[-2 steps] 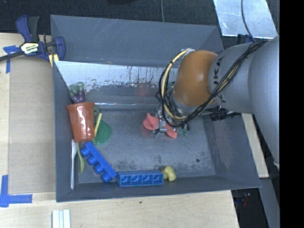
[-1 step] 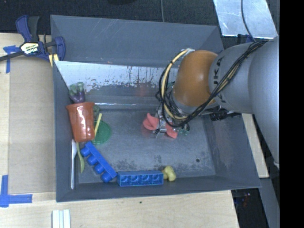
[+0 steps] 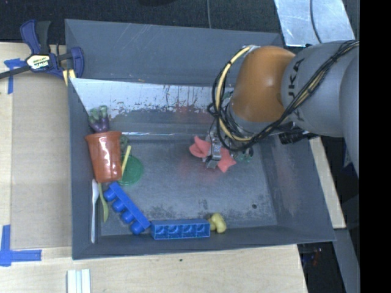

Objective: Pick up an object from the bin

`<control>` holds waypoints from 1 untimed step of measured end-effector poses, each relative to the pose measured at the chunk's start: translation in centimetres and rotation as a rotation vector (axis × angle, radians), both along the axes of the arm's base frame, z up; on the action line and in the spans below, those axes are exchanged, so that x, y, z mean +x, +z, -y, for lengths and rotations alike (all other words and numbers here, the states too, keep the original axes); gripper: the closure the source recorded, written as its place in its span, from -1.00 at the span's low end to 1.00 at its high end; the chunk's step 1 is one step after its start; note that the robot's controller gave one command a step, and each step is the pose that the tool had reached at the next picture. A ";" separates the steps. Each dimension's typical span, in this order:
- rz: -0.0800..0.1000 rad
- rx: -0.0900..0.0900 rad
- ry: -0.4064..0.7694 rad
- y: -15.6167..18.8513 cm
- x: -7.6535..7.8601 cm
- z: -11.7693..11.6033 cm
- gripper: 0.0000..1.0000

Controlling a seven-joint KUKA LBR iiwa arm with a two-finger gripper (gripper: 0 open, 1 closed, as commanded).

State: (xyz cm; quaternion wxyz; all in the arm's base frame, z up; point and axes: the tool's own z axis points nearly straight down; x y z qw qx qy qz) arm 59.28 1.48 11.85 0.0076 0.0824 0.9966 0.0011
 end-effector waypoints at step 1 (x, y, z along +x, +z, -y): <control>-0.001 -0.001 0.058 6.6 -4.3 2.7 1.00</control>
Offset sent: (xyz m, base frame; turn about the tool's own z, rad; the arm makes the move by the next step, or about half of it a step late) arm 0.0330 -0.0297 -0.0485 -0.3069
